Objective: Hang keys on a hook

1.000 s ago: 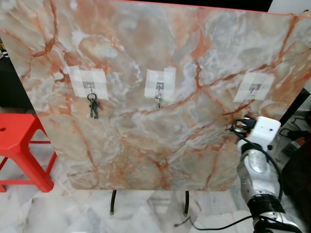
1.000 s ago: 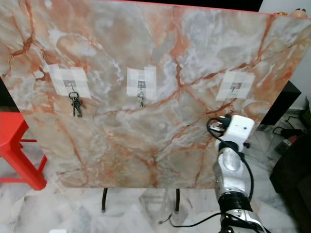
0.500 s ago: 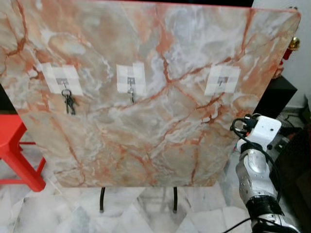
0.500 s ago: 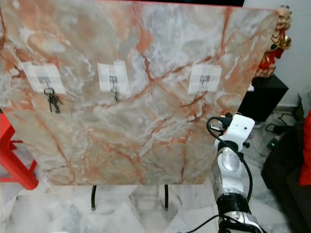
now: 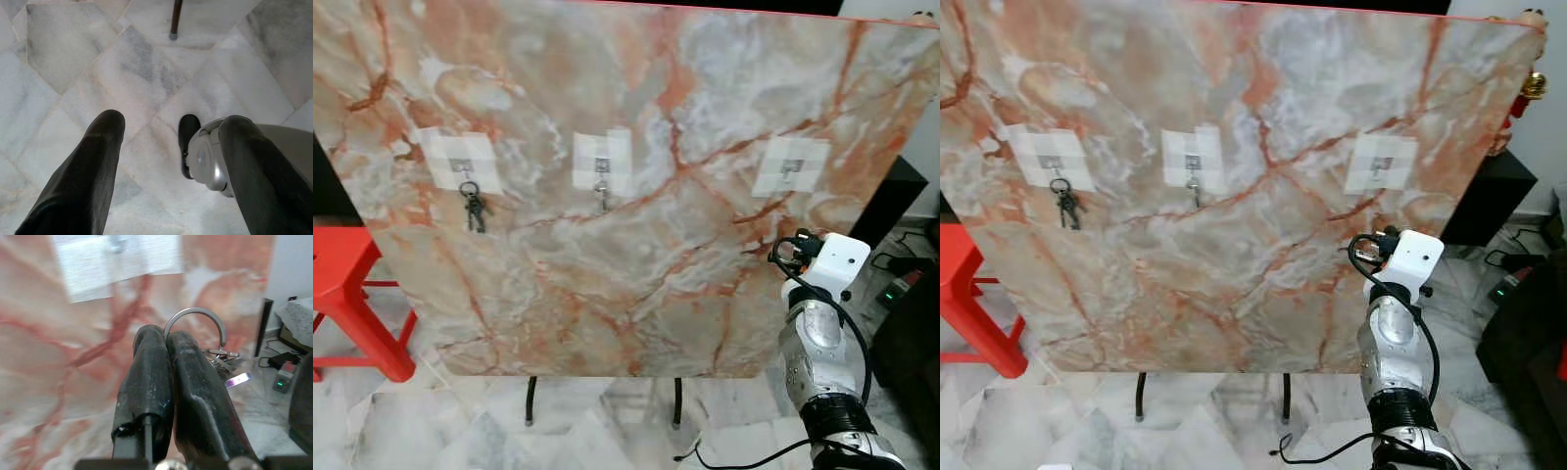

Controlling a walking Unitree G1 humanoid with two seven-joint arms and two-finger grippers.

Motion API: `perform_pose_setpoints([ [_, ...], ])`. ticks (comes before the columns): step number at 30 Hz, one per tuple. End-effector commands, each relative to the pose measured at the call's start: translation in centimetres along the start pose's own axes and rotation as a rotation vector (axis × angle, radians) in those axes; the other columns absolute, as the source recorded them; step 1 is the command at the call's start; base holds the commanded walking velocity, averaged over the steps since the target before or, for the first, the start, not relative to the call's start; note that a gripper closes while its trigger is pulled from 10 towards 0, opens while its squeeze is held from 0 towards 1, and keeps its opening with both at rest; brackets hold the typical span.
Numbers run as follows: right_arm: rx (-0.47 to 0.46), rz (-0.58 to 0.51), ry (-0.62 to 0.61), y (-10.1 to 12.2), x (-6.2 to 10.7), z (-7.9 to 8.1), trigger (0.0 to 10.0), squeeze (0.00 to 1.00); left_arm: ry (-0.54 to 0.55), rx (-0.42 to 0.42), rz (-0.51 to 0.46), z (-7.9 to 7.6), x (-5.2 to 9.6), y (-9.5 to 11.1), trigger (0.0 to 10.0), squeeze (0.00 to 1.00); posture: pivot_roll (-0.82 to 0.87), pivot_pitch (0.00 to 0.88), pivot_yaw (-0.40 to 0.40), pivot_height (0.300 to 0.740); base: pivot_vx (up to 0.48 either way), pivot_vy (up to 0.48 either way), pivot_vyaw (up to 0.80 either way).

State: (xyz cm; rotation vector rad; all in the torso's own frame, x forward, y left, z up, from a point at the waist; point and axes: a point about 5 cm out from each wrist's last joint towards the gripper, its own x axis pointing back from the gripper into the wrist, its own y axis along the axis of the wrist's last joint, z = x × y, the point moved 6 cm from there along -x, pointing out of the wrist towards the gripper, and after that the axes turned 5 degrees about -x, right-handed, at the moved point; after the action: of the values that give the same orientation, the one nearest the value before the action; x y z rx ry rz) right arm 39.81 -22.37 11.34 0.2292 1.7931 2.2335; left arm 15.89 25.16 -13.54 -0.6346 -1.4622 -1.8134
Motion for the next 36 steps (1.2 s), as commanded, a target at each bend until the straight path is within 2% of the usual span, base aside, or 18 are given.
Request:
perform_pose_setpoints([
  [1, -0.008, -0.027, 0.001, 1.1, -0.4, 0.2, 10.0, 0.00, 0.001, 0.008, 0.028, -0.1, 0.1, -0.7, 10.0, 0.00, 0.00, 0.000, -0.094, 0.740, 0.000, 0.000, 0.00],
  [25, -0.016, -0.019, 0.040, 1.5, -1.0, 1.5, 10.0, 0.00, 0.001, -0.001, 0.031, -0.1, 0.1, -0.7, 10.0, 0.00, 0.00, 0.000, -0.091, 0.740, 0.000, 0.000, 0.00],
  [26, -0.002, 0.008, 0.051, 1.0, -1.0, 1.6, 10.0, 0.00, 0.001, -0.001, 0.032, -0.1, 0.1, -0.7, 10.0, 0.00, 0.00, 0.000, -0.091, 0.740, 0.000, 0.000, 0.00],
  [27, 0.072, 0.136, 0.089, -1.8, -0.5, 1.8, 10.0, 0.00, 0.001, -0.001, 0.033, -0.1, 0.1, -0.7, 10.0, 0.00, 0.00, 0.000, -0.092, 0.740, 0.000, 0.000, 0.00],
  [28, 0.083, 0.172, 0.105, -2.8, 0.0, 1.8, 10.0, 0.00, 0.001, -0.001, 0.034, -0.1, 0.1, -0.8, 10.0, 0.00, 0.00, 0.000, -0.093, 0.740, 0.000, 0.000, 0.00],
  [29, 0.083, 0.172, 0.105, -2.8, 0.0, 1.8, 10.0, 0.00, 0.001, -0.001, 0.034, -0.1, 0.1, -0.8, 10.0, 0.00, 0.00, 0.000, -0.093, 0.740, 0.000, 0.000, 0.00],
  [31, 0.086, 0.183, 0.111, -4.3, 1.2, 0.9, 10.0, 0.00, 0.002, -0.001, 0.034, -0.1, 0.1, -0.8, 10.0, 0.00, 0.00, 0.000, -0.095, 0.740, 0.000, 0.000, 0.00],
  [33, 0.104, 0.173, 0.076, -5.1, 2.2, -0.7, 10.0, 0.00, 0.001, 0.000, 0.034, -0.1, 0.1, -0.7, 10.0, 0.00, 0.00, 0.000, -0.094, 0.740, 0.000, 0.000, 0.00],
  [36, 0.100, 0.167, 0.077, -5.7, 3.0, -1.3, 10.0, 0.00, -0.001, -0.002, 0.033, -0.1, 0.1, -0.7, 10.0, 0.00, 0.00, 0.000, -0.092, 0.740, 0.000, 0.000, 0.00],
])
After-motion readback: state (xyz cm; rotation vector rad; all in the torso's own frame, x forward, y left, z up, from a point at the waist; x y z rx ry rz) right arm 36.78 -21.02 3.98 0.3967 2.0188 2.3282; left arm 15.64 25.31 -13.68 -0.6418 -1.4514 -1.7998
